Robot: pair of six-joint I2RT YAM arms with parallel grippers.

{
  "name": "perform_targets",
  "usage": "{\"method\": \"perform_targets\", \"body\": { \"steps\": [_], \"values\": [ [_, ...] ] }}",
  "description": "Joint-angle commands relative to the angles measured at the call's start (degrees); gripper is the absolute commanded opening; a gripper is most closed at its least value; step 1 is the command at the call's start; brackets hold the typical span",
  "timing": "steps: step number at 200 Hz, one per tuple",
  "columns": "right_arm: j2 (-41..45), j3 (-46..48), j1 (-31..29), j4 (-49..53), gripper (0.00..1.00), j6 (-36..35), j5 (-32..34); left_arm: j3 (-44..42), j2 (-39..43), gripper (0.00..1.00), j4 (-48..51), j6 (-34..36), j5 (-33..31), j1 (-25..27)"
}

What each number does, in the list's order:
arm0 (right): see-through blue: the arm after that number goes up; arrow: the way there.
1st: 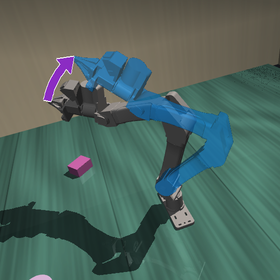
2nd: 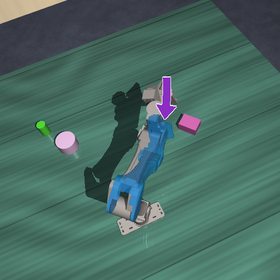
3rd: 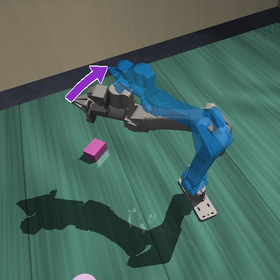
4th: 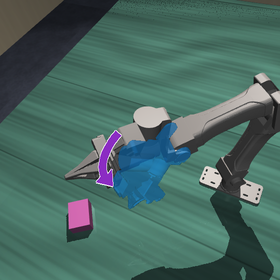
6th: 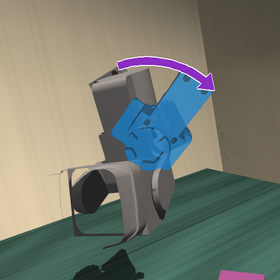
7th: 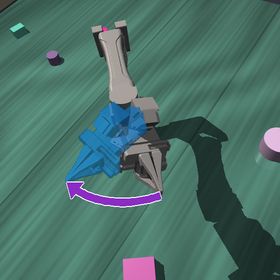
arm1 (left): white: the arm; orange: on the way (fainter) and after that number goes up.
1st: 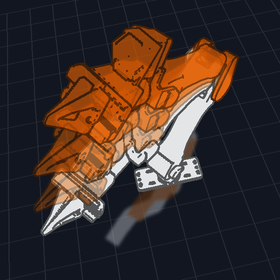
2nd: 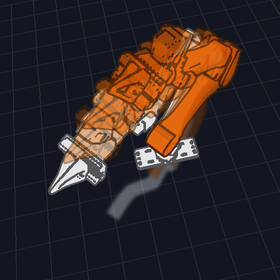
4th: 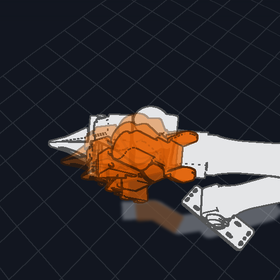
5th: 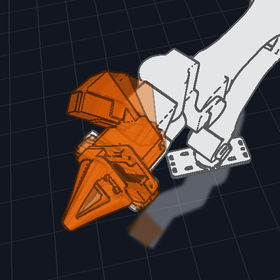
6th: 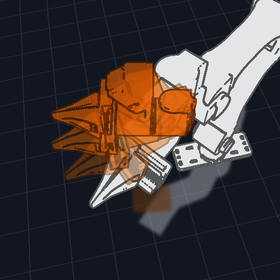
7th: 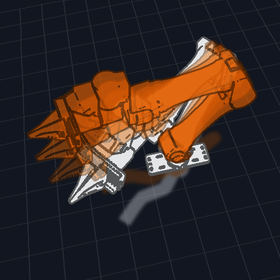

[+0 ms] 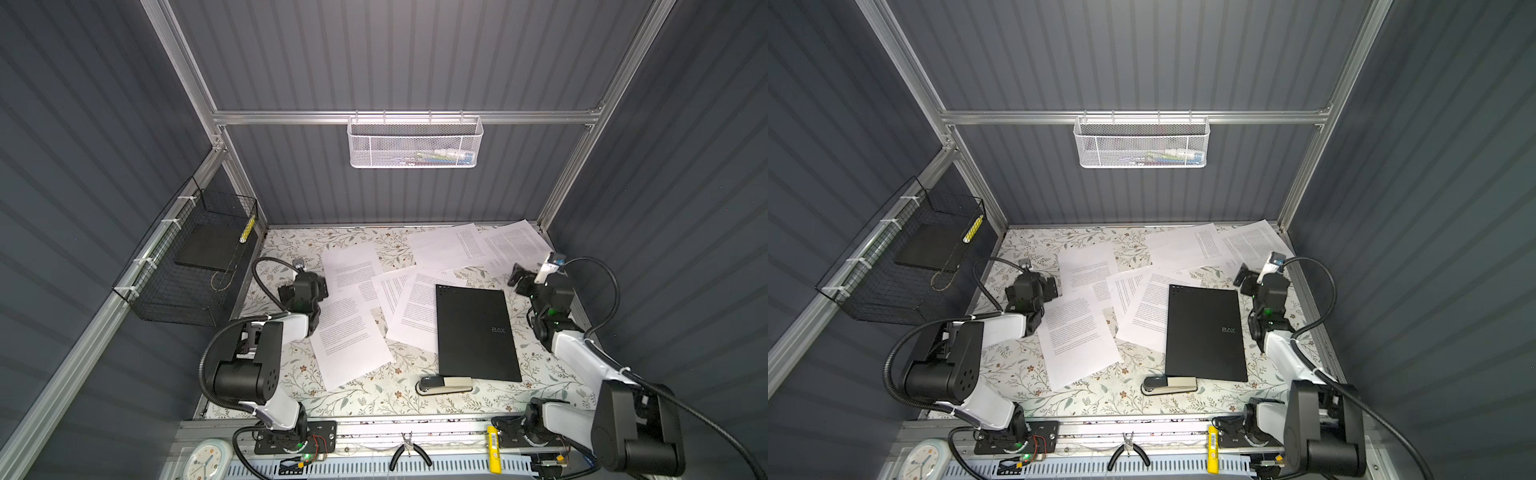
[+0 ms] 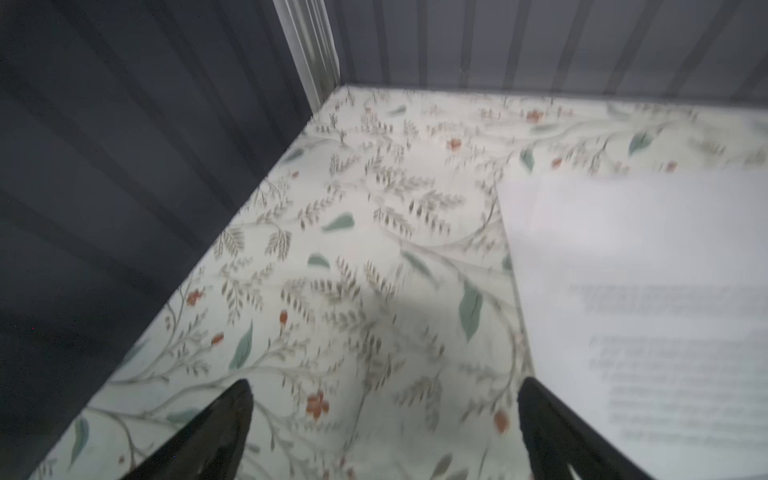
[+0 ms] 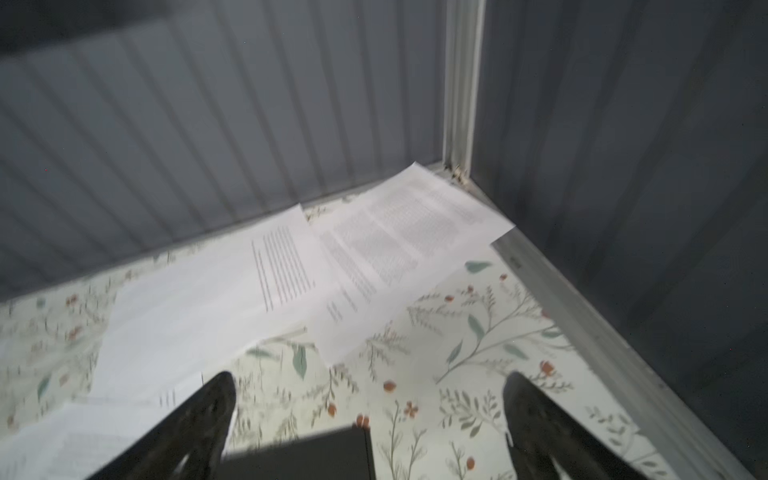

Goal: Put the files into the folder
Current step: 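Reach the left gripper to the black folder while the right gripper reaches its far edge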

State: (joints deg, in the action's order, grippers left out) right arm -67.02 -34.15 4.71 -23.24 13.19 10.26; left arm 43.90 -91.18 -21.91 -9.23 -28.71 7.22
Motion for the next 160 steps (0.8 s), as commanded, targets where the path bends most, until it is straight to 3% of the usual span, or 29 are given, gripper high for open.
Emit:
{"method": "perform_targets", "body": {
  "steps": [1,17,30,58,72,109,160],
  "values": [
    [0.36,-6.54,0.57,26.98,0.99,18.39,18.55,14.71,1.28,1.0,30.47,-12.04,6.16,0.65],
    [-0.23,-9.15,3.75,36.29,0.99,24.22,4.0,18.84,-0.81,1.0,35.0,-15.91,22.94,1.77],
    [1.94,-5.73,3.86,35.54,0.99,26.2,-5.2,20.93,-2.48,1.0,36.69,-16.76,35.01,4.41],
    [10.84,4.79,4.54,32.35,0.99,31.51,-15.48,27.35,-6.97,1.0,44.32,-12.23,47.03,15.48],
    [12.4,5.4,4.74,35.82,0.99,31.17,-18.69,28.85,-9.26,1.0,45.29,-12.06,56.81,19.25],
    [14.54,8.63,5.3,41.67,0.99,31.91,-24.27,35.99,-16.73,1.0,52.34,-8.18,62.92,29.05],
    [16.05,12.66,5.69,41.4,0.99,34.62,-25.16,44.06,-26.11,0.98,52.0,-10.61,64.84,35.4]
  ]
}}
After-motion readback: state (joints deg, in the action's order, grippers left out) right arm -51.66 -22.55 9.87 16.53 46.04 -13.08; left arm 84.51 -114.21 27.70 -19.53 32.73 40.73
